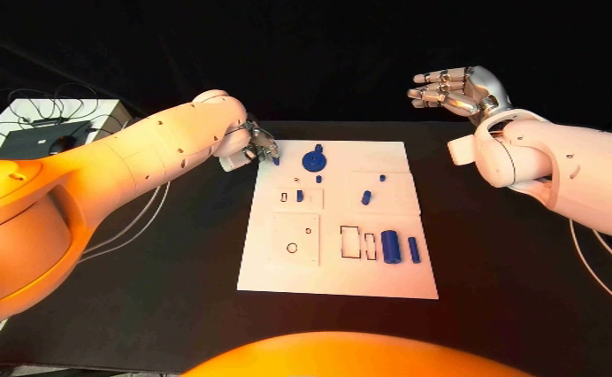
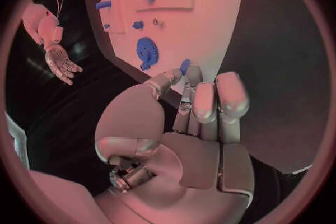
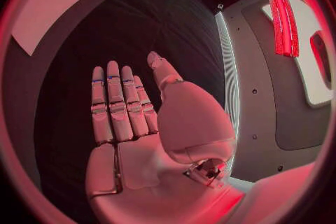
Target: Assemble the parts on the task board
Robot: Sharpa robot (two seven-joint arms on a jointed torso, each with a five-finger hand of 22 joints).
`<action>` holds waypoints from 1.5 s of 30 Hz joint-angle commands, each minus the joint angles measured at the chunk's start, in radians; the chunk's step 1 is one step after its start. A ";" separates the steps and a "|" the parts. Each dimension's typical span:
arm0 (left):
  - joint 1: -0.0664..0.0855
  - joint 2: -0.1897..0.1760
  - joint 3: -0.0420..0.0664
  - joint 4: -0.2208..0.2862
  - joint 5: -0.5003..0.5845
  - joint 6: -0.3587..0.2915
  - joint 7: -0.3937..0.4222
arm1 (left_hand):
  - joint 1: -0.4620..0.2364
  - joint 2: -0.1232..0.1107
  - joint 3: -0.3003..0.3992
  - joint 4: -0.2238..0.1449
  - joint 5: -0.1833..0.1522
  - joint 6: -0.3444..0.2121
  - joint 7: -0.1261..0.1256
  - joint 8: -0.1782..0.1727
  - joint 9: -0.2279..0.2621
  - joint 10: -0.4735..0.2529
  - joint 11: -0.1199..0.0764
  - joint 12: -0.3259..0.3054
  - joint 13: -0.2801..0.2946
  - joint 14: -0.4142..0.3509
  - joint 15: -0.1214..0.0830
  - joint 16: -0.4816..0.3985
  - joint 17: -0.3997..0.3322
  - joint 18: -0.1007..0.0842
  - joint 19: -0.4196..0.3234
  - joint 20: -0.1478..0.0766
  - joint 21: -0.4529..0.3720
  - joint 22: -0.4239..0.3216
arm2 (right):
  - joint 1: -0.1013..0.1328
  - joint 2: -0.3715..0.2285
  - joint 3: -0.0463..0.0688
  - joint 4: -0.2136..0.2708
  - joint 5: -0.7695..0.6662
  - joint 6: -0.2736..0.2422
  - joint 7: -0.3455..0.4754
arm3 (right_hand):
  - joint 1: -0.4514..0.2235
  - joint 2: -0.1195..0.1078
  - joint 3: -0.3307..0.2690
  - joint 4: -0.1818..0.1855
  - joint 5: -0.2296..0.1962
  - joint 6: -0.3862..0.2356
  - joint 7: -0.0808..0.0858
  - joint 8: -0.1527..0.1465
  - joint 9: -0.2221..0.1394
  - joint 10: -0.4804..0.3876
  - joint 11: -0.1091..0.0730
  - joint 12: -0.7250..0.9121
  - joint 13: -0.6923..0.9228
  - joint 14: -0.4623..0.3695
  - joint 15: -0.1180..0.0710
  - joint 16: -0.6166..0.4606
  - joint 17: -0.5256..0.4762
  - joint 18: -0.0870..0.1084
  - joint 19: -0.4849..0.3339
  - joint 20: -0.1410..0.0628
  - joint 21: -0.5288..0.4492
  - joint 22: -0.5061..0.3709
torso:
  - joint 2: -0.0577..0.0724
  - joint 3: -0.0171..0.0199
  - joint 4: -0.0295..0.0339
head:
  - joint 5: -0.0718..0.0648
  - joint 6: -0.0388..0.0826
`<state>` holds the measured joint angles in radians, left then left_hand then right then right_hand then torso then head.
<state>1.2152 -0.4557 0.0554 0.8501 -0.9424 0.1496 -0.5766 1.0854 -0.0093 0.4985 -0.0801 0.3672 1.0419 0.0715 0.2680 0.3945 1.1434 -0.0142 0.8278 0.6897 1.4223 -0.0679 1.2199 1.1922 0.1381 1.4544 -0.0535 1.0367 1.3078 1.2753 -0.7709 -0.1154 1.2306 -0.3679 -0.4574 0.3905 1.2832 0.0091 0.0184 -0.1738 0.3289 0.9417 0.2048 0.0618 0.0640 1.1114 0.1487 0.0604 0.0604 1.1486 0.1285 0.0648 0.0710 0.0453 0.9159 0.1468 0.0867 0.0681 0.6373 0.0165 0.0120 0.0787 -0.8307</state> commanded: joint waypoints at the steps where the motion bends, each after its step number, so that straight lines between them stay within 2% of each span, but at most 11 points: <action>1: -0.004 -0.004 -0.002 0.006 0.016 0.027 0.009 | -0.013 0.003 0.036 -0.032 0.008 -0.004 0.007 0.003 0.030 -0.003 -0.001 -0.001 0.001 -0.003 -0.001 0.003 -0.001 -0.011 0.001 0.000 -0.002 0.109 | 0.001 0.001 0.001 0.000 0.001 0.004 0.006 | 0.002 -0.001 0.003 0.000 0.003 -0.002 0.002 0.000 0.000 -0.004 0.001 0.002 -0.001 -0.008 0.001 -0.003 -0.001 -0.010 -0.007 -0.001 -0.001 0.001 | 0.000 0.0000 0.0000 | 0.000 0.000; 15: -0.004 -0.015 -0.002 0.015 0.034 0.030 0.013 | -0.029 -0.001 0.099 -0.062 0.011 -0.004 0.011 0.001 0.042 -0.005 -0.001 -0.002 0.002 -0.003 0.000 0.001 -0.001 -0.010 0.000 0.001 -0.003 0.110 | 0.001 0.000 0.001 -0.002 0.001 0.005 0.006 | 0.002 -0.001 0.003 0.000 0.003 -0.002 0.002 0.000 0.000 -0.004 0.001 0.002 -0.001 -0.008 0.001 -0.003 -0.001 -0.010 -0.007 -0.001 -0.001 0.001 | 0.000 0.0004 -0.0004 | 0.000 -0.001; 25: -0.004 -0.018 -0.002 0.021 0.035 0.005 0.022 | -0.017 0.004 0.124 -0.080 0.010 0.003 0.007 0.017 0.058 0.005 -0.004 -0.003 0.000 0.000 -0.003 0.006 0.005 -0.012 0.003 -0.002 0.007 0.114 | 0.001 0.001 0.001 -0.004 0.001 0.007 0.005 | 0.002 -0.001 0.003 0.000 0.003 -0.002 0.002 0.000 0.000 -0.004 0.001 0.002 -0.001 -0.008 0.001 -0.003 -0.001 -0.010 -0.007 -0.001 -0.001 0.001 | 0.001 0.0005 -0.0014 | 0.000 0.000; 29: -0.004 -0.021 -0.002 0.029 0.035 -0.018 0.028 | -0.018 -0.002 0.141 -0.085 0.014 0.006 0.004 0.028 0.066 0.014 -0.007 -0.006 -0.002 0.005 -0.006 0.012 0.012 -0.015 0.007 -0.005 0.019 0.117 | 0.001 0.001 0.001 -0.005 0.001 0.008 0.005 | 0.002 -0.001 0.003 0.000 0.003 -0.002 0.002 0.000 0.000 -0.004 0.001 0.002 -0.001 -0.008 0.001 -0.003 -0.001 -0.010 -0.007 -0.001 -0.001 0.001 | 0.000 0.0011 -0.0005 | -0.001 -0.002; 37: -0.004 -0.035 -0.002 0.059 0.030 -0.063 0.037 | -0.022 -0.037 0.193 -0.092 0.031 0.023 -0.006 0.048 0.087 0.037 -0.016 -0.018 -0.003 0.010 -0.013 0.017 0.027 -0.020 0.014 -0.012 0.040 0.123 | 0.001 0.002 0.001 -0.008 0.001 0.009 0.005 | 0.002 -0.001 0.003 0.000 0.003 -0.002 0.002 0.000 0.000 -0.004 0.001 0.002 -0.001 -0.009 0.001 -0.003 -0.001 -0.010 -0.007 -0.001 -0.001 0.001 | 0.000 0.0009 -0.0006 | 0.000 -0.001; 45: -0.004 -0.057 -0.001 0.104 0.024 -0.081 0.031 | -0.022 -0.052 0.209 -0.091 0.055 0.028 -0.010 0.054 0.104 0.048 -0.020 -0.026 0.001 0.014 -0.015 0.022 0.038 -0.023 0.017 -0.017 0.054 0.126 | 0.001 0.001 0.001 -0.009 0.001 0.010 0.005 | 0.002 -0.001 0.003 0.000 0.003 -0.002 0.002 0.000 0.000 -0.004 0.001 0.002 -0.001 -0.009 0.001 -0.003 -0.001 -0.010 -0.007 -0.001 -0.001 0.001 | -0.001 0.0012 0.0000 | 0.000 0.000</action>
<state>1.2113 -0.5117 0.0543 0.9468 -0.9126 0.0894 -0.5569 1.0613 -0.0498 0.5924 -0.0608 0.4194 1.0535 0.0744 0.3172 0.3945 1.1662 -0.0141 0.8074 0.6899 1.4349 -0.0805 1.2361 1.2293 0.1221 1.4660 -0.0651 1.0873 1.3075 1.2753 -0.7696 -0.1154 1.2224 -0.3677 -0.4563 0.3901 1.2832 0.0091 0.0183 -0.1738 0.3289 0.9417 0.2049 0.0617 0.0640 1.1114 0.1487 0.0604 0.0604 1.1486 0.1285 0.0648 0.0711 0.0453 0.9158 0.1468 0.0867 0.0682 0.6371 0.0177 0.0113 0.0787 -0.8313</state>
